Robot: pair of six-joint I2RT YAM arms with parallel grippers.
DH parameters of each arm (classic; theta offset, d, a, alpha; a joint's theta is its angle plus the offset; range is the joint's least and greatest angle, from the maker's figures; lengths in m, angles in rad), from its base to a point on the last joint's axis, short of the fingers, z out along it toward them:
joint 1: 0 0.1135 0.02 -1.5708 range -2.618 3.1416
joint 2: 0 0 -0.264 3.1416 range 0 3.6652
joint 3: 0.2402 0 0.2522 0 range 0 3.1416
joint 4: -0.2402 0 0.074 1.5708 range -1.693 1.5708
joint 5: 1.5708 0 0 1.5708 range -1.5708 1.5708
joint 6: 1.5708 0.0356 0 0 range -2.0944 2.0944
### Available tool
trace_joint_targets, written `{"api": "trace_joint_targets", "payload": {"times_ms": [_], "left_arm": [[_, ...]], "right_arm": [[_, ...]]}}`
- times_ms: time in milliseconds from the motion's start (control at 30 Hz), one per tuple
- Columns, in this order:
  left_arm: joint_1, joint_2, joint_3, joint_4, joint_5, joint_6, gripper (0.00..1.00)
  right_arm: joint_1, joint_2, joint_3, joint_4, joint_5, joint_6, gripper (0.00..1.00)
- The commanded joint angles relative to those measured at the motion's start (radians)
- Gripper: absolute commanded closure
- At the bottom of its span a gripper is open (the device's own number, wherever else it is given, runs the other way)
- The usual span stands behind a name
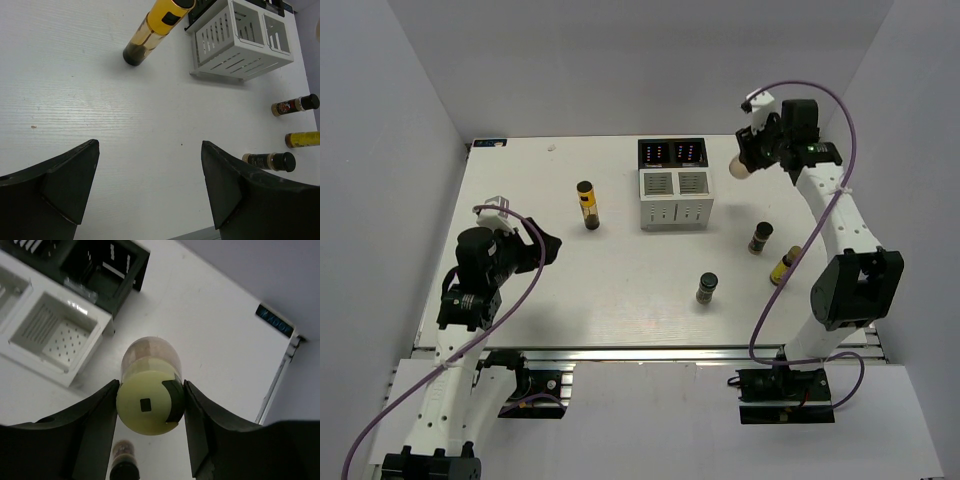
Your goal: Organize the condiment bottles
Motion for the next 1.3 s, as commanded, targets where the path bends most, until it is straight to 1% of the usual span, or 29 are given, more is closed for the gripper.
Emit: {"api": "trace_joint_targets", "payload": {"times_ms": [0, 33, 100, 133, 167, 233, 267, 300, 433, 633, 933, 1100, 1167, 1267], "left_arm": [[0.006, 0.005, 0.003, 0.025, 0.015, 0.002, 0.08], [0.007, 0.005, 0.004, 0.028, 0.015, 0.0, 0.08], [0.006, 0.011, 0.006, 0.028, 0.017, 0.005, 0.07], [0.006, 0.014, 0.007, 0.029, 0.017, 0.005, 0.07], [0.006, 0.017, 0.012, 0.028, 0.017, 0.006, 0.08], [0.006, 0.02, 0.013, 0.026, 0.015, 0.005, 0.08], [0.006, 0.02, 0.012, 0.023, 0.012, 0.005, 0.07], [0.006, 0.018, 0.01, 0.022, 0.009, 0.005, 0.08], [0.006, 0.012, 0.001, 0.02, 0.001, 0.0, 0.08], [0.006, 0.012, -0.008, 0.02, 0.0, -0.003, 0.07], [0.007, 0.034, -0.016, 0.04, 0.009, -0.001, 0.07], [0.006, 0.047, -0.019, 0.051, 0.014, -0.001, 0.07], [0.006, 0.049, -0.014, 0.052, 0.014, 0.0, 0.07], [0.006, 0.049, -0.016, 0.051, 0.011, 0.005, 0.07]], "right_arm": [[-0.001, 0.043, 0.131, 0.009, -0.042, 0.011, 1.0], [-0.002, 0.085, 0.208, 0.004, -0.061, 0.019, 1.0], [-0.001, 0.138, 0.292, -0.002, -0.108, 0.049, 1.0], [-0.001, 0.191, 0.335, -0.005, -0.124, 0.063, 1.0], [0.001, 0.216, 0.416, -0.005, -0.16, 0.076, 1.0], [0.005, 0.273, 0.464, 0.016, -0.206, 0.103, 1.0], [0.005, 0.284, 0.483, 0.057, -0.264, 0.116, 1.0], [0.007, 0.309, 0.488, 0.078, -0.283, 0.126, 1.0], [0.038, 0.403, 0.566, 0.09, -0.305, 0.151, 1.0], [0.082, 0.446, 0.555, 0.128, -0.282, 0.13, 1.0], [0.117, 0.503, 0.557, 0.125, -0.231, 0.068, 1.0], [0.148, 0.52, 0.537, 0.104, -0.126, -0.013, 1.0], [0.153, 0.521, 0.54, 0.108, -0.087, -0.01, 1.0], [0.151, 0.517, 0.541, 0.095, -0.084, -0.015, 1.0]]}}
